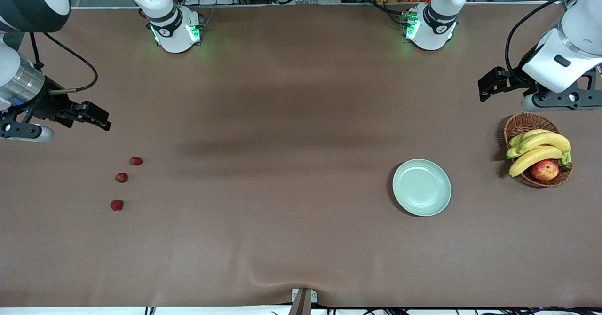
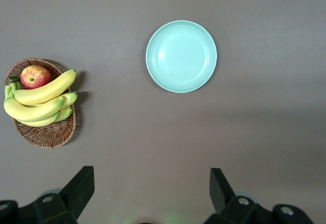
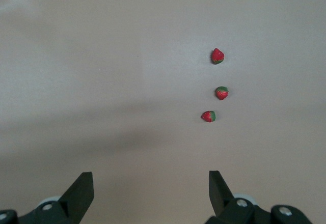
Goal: Collect all strawberries into plate
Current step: 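Move the right gripper down toward the three red strawberries, then grasp the first strawberry with the right gripper and lift it, then carry the strawberry toward the plate and release it on the table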
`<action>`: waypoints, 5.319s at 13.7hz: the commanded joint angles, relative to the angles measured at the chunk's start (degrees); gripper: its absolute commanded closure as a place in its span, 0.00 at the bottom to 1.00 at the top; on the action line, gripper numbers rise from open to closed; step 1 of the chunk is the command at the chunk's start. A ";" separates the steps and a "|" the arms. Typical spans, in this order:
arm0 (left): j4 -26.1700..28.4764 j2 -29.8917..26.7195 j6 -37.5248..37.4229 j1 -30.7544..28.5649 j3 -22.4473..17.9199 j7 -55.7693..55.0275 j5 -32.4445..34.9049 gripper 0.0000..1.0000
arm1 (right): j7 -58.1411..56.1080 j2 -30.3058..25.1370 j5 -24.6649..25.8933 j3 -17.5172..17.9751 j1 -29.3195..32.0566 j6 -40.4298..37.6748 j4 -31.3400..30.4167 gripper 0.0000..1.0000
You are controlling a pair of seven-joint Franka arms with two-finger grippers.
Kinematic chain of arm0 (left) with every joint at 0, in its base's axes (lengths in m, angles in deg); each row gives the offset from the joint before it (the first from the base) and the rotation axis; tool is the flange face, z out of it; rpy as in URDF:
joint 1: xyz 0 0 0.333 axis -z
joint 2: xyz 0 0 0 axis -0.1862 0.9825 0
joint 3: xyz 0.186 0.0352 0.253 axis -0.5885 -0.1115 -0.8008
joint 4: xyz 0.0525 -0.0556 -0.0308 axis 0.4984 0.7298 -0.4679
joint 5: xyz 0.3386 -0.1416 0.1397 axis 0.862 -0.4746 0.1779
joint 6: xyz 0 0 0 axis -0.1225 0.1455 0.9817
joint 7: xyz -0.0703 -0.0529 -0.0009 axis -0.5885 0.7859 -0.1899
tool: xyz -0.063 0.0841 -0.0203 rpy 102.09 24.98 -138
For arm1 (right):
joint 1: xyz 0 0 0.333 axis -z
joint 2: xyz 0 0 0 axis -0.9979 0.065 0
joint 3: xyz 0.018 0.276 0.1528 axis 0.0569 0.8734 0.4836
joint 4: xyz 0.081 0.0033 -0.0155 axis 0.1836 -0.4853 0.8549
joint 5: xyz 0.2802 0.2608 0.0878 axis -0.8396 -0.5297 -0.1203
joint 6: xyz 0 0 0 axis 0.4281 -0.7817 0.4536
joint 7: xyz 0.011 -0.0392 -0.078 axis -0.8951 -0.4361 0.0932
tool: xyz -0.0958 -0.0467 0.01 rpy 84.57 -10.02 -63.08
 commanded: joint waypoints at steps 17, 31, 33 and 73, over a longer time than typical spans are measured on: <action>-0.55 -0.86 -0.19 -0.05 -0.50 1.18 0.22 0.00 | -9.74 22.56 2.40 -0.64 7.93 13.36 4.45 0.00; -0.64 -0.85 -0.19 0.13 -0.23 1.09 0.40 0.00 | -8.60 33.21 2.40 -0.91 11.63 15.20 -4.42 0.02; -0.64 -0.86 -0.19 0.13 -0.23 1.18 0.40 0.00 | -8.68 33.83 2.49 -1.00 11.89 17.65 -5.65 0.09; -0.55 0.73 -0.19 -0.05 -0.41 0.30 0.31 0.00 | 78.77 38.74 -20.54 9.11 -31.42 33.83 11.92 1.00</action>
